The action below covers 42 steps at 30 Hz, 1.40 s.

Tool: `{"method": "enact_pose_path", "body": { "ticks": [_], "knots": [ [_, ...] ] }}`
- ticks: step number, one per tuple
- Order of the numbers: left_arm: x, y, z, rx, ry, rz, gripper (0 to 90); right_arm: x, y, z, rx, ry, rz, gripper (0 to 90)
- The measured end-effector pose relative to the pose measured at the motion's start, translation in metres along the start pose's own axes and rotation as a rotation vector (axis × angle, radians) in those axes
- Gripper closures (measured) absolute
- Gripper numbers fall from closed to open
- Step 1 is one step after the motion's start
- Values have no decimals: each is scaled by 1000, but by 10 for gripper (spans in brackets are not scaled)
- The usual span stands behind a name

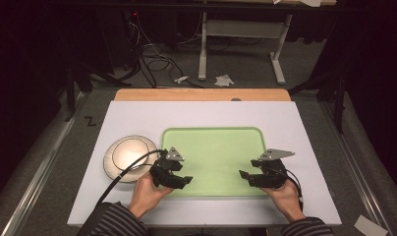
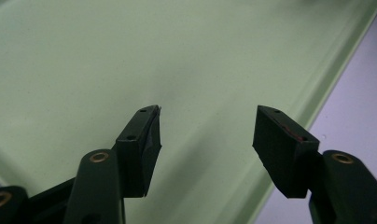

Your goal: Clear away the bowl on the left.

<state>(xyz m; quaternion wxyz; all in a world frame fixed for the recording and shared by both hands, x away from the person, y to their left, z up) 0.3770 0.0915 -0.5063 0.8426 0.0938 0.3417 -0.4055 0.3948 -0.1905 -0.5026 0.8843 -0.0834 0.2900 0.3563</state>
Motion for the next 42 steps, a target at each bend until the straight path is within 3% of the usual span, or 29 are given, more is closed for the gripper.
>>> {"method": "enact_pose_path", "body": {
  "ticks": [16,42],
  "knots": [
    [-5,3,1,21,-11,36,401,2,2,-1,-13,20,9,383],
    [-21,10,7,-15,-77,49,383,3,1,-1,-9,18,13,383]
  ]
}}
Point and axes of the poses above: each handheld gripper's, and its own axes: x roughly forward along the jaws, z roughly out of its top, y roughly to its left, the point moved 5 cm from there along x, roughly forward along the jaws, and after that the axes turned 10 degrees about -y, right-handed, at the moved point
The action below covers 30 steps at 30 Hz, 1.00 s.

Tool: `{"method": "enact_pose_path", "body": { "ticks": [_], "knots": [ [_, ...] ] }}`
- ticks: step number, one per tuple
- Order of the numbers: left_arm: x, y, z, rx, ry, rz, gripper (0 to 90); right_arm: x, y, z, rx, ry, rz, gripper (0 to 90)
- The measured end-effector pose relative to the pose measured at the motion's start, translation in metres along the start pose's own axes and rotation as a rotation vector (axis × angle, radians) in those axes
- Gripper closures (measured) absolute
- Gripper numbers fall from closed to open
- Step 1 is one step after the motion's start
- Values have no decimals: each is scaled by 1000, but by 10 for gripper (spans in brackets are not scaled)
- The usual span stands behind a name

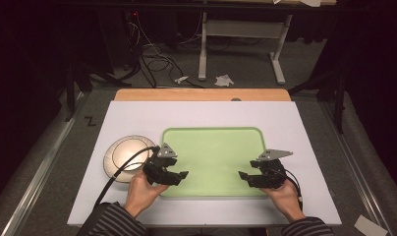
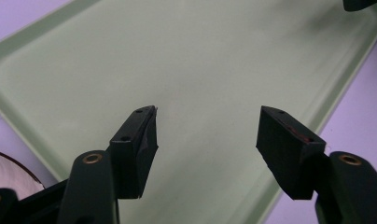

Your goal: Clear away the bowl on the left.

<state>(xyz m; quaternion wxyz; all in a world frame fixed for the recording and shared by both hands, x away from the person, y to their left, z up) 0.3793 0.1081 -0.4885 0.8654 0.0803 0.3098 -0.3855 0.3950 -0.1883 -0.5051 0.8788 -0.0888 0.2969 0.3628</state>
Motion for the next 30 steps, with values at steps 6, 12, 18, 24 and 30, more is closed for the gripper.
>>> {"method": "enact_pose_path", "body": {
  "ticks": [6,12,18,24,30],
  "knots": [
    [-4,2,1,-15,-18,-3,383,0,1,0,-5,4,1,383],
    [-7,8,2,-40,-30,4,381,0,0,0,-6,7,0,383],
    [-12,12,3,-51,-52,16,381,0,0,0,-6,6,2,383],
    [-15,14,3,-51,-54,27,378,0,0,0,-6,4,-1,383],
    [-19,18,4,-65,-64,38,373,0,0,0,-4,6,3,383]
  ]
}}
Point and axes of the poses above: each handheld gripper's, and its own axes: x roughly forward along the jaws, z roughly out of its top, y roughly to its left, the point moved 5 cm from there along x, roughly forward along the jaws, and after that the axes turned 10 degrees about -y, right-handed, at the moved point
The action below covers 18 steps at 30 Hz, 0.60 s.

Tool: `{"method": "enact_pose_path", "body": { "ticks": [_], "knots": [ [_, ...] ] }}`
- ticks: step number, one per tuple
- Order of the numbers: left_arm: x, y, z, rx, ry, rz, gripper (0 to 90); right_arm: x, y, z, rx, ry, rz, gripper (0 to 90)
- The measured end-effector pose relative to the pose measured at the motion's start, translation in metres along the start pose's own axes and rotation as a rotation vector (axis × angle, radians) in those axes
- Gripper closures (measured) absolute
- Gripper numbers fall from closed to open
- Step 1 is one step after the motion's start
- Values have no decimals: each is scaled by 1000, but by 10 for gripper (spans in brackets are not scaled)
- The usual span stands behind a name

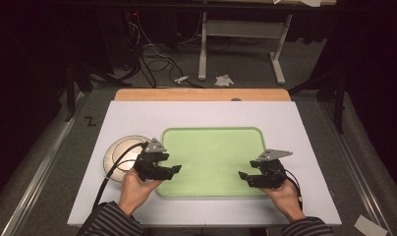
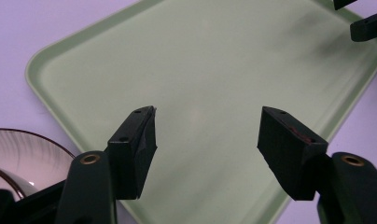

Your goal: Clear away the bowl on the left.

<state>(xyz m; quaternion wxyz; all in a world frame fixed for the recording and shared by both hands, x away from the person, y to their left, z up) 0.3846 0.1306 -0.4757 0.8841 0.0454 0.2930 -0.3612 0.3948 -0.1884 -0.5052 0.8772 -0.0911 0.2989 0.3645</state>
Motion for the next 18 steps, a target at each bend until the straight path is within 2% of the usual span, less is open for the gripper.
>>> {"method": "enact_pose_path", "body": {
  "ticks": [2,4,10,18],
  "knots": [
    [-1,1,0,-3,-1,2,373,0,0,0,-1,-1,-1,383],
    [-4,3,0,13,0,28,371,0,0,0,1,-3,-3,383],
    [-9,7,3,13,-15,68,363,1,1,0,-3,0,-1,383],
    [-19,19,5,-13,-32,118,359,0,0,1,-3,-3,-2,384]
  ]
}}
Point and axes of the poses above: each handheld gripper's, and its own axes: x roughly forward along the jaws, z roughly out of its top, y roughly to its left, the point moved 5 cm from there along x, roughly forward along the jaws, and after that the axes turned 10 degrees about -y, right-handed, at the moved point
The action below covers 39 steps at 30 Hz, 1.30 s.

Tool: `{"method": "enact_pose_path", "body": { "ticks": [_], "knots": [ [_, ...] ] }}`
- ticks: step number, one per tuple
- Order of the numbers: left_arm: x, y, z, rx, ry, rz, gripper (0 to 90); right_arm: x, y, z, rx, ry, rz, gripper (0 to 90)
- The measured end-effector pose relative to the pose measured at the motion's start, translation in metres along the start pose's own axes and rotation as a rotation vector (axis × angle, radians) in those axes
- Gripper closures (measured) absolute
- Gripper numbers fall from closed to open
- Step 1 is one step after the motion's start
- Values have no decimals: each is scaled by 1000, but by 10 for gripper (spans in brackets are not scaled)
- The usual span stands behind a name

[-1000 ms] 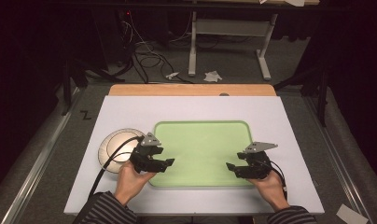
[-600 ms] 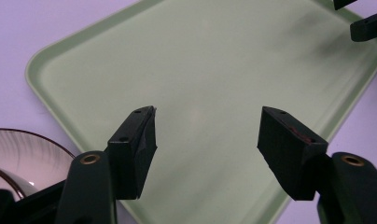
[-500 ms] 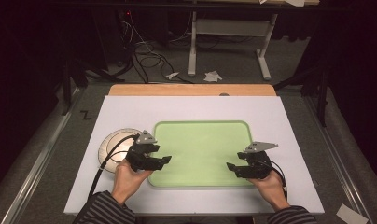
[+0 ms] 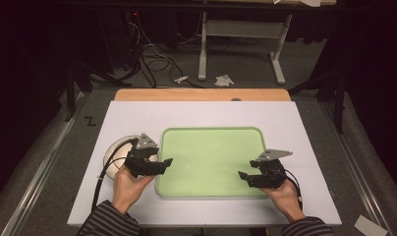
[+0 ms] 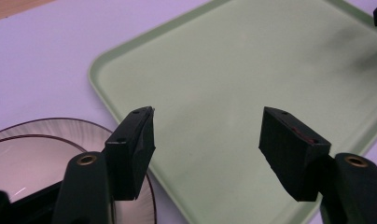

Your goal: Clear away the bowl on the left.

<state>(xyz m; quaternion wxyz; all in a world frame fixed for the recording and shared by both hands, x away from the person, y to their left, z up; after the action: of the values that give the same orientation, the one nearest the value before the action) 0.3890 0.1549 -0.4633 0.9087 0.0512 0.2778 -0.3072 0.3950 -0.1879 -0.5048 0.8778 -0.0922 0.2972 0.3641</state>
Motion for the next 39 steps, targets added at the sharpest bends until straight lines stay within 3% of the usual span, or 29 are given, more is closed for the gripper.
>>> {"method": "enact_pose_path", "body": {
  "ticks": [5,13,17,18,24,33,39],
  "knots": [
    [-4,6,1,-38,-16,-4,361,0,0,0,2,4,2,384],
    [-11,18,1,-62,-25,29,362,0,0,0,1,-3,4,384],
    [-15,28,0,-90,-24,62,364,0,0,0,3,-1,5,384],
    [-17,33,-1,-98,-17,89,364,0,0,0,2,-2,5,384],
    [-23,47,-5,-142,-21,122,364,0,0,0,1,-3,4,384],
    [-30,62,-9,-175,-20,158,363,0,1,0,4,2,8,383],
    [-39,79,-13,-209,-25,204,363,0,0,0,2,-4,6,384]
  ]
}}
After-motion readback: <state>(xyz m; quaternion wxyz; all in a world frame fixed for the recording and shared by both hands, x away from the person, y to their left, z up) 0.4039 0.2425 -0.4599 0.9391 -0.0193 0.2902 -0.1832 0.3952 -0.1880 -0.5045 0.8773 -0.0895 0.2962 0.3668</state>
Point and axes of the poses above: each handheld gripper's, and its own axes: x roughly forward along the jaws, z roughly out of its top, y roughly to its left, the point moved 5 cm from there along x, roughly forward along the jaws, and after that the axes turned 10 degrees about -y, right-handed, at the moved point
